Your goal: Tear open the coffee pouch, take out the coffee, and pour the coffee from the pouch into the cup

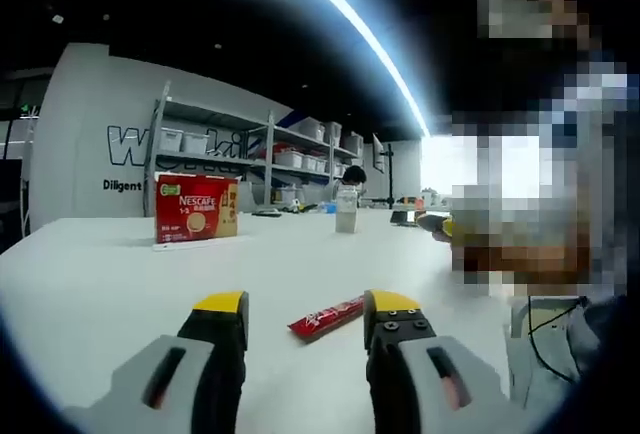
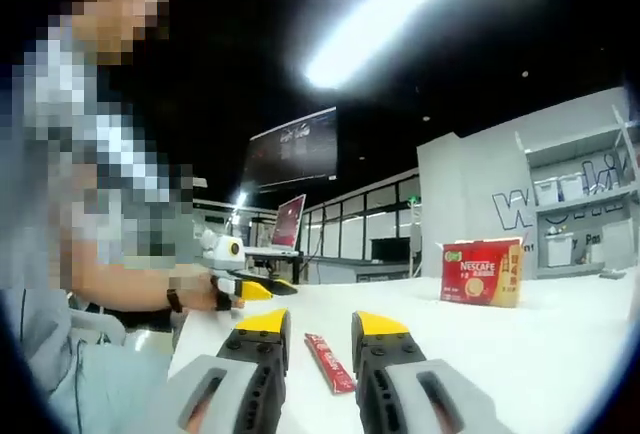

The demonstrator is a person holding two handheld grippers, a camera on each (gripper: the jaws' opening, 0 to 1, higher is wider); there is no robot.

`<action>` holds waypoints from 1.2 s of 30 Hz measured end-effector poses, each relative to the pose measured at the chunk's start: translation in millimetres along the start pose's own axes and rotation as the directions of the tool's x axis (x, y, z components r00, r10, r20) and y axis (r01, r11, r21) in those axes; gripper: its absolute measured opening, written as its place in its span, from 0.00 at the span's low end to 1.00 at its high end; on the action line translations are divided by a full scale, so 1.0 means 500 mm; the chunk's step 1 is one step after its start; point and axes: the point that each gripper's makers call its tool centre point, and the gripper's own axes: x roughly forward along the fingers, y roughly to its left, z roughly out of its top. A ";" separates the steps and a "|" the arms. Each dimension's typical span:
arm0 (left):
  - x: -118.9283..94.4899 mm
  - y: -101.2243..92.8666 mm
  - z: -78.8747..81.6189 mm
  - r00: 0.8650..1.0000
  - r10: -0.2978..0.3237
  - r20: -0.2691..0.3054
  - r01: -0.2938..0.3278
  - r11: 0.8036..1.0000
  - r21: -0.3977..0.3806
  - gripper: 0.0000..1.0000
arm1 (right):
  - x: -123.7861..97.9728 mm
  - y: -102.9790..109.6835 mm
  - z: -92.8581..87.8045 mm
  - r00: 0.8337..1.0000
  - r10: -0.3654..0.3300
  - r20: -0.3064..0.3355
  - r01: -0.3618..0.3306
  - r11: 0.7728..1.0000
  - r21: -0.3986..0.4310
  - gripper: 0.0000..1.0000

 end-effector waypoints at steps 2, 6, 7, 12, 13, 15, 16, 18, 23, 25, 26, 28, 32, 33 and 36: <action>-0.003 -0.001 0.005 1.000 -0.006 0.016 0.006 1.000 0.005 0.48 | 0.002 0.004 -0.004 1.000 0.008 -0.008 -0.008 1.000 -0.001 0.26; -0.007 0.004 0.013 0.999 -0.005 0.039 0.005 1.000 -0.006 0.48 | 0.008 0.010 -0.009 1.000 0.011 -0.023 -0.011 1.000 0.003 0.26; -0.007 0.005 0.014 0.999 -0.005 0.043 0.006 1.000 -0.009 0.49 | 0.009 0.011 -0.010 1.000 0.009 -0.026 -0.009 1.000 0.003 0.26; 0.002 -0.016 0.007 1.000 -0.022 0.021 0.022 1.000 -0.009 0.49 | 0.010 0.014 -0.012 0.999 0.007 -0.035 -0.008 0.999 -0.032 0.27; 0.003 -0.019 0.006 1.000 -0.023 0.018 0.023 1.000 0.008 0.48 | 0.010 0.017 -0.011 0.999 0.011 -0.035 -0.012 0.999 -0.047 0.28; 0.004 -0.022 0.012 0.999 -0.024 0.031 0.023 0.999 0.041 0.47 | 0.009 0.020 -0.011 0.999 0.013 -0.036 -0.015 0.998 -0.066 0.28; 0.004 -0.023 0.016 0.999 -0.027 0.040 0.025 0.998 0.049 0.47 | 0.008 0.017 -0.010 0.999 0.008 -0.038 -0.010 0.997 -0.072 0.28; 0.005 -0.022 0.018 0.999 -0.027 0.043 0.024 0.998 0.053 0.48 | 0.006 0.012 -0.008 0.999 -0.002 -0.034 -0.001 0.997 -0.075 0.28; 0.007 -0.019 0.018 0.999 -0.011 0.039 0.009 0.998 0.064 0.48 | -0.008 0.002 0.015 1.000 -0.011 0.023 0.012 0.998 -0.056 0.28; 0.007 -0.018 0.019 0.999 -0.013 0.038 0.011 0.998 0.066 0.48 | -0.010 0.000 0.017 0.999 -0.009 0.030 0.010 0.999 -0.044 0.28; 0.007 -0.018 0.017 0.999 -0.013 0.033 0.011 0.998 0.064 0.48 | -0.009 -0.002 0.016 1.000 -0.010 0.029 0.011 0.999 -0.035 0.28; 0.009 -0.021 0.014 1.000 -0.022 0.022 0.021 0.998 0.064 0.48 | -0.005 -0.006 0.010 1.000 -0.014 0.015 0.014 1.000 -0.015 0.28; 0.012 -0.024 0.009 1.000 -0.030 0.009 0.029 0.997 0.077 0.49 | -0.002 -0.010 0.004 1.000 -0.024 -0.001 0.024 1.000 0.000 0.29; 0.011 -0.024 0.010 0.999 -0.030 0.011 0.029 0.996 0.079 0.49 | -0.002 -0.011 0.003 1.000 -0.025 -0.002 0.025 1.000 0.002 0.29; 0.004 -0.020 0.023 0.999 -0.032 0.044 0.028 0.997 0.076 0.49 | 0.000 -0.014 -0.001 0.999 -0.035 -0.012 0.035 0.999 0.008 0.29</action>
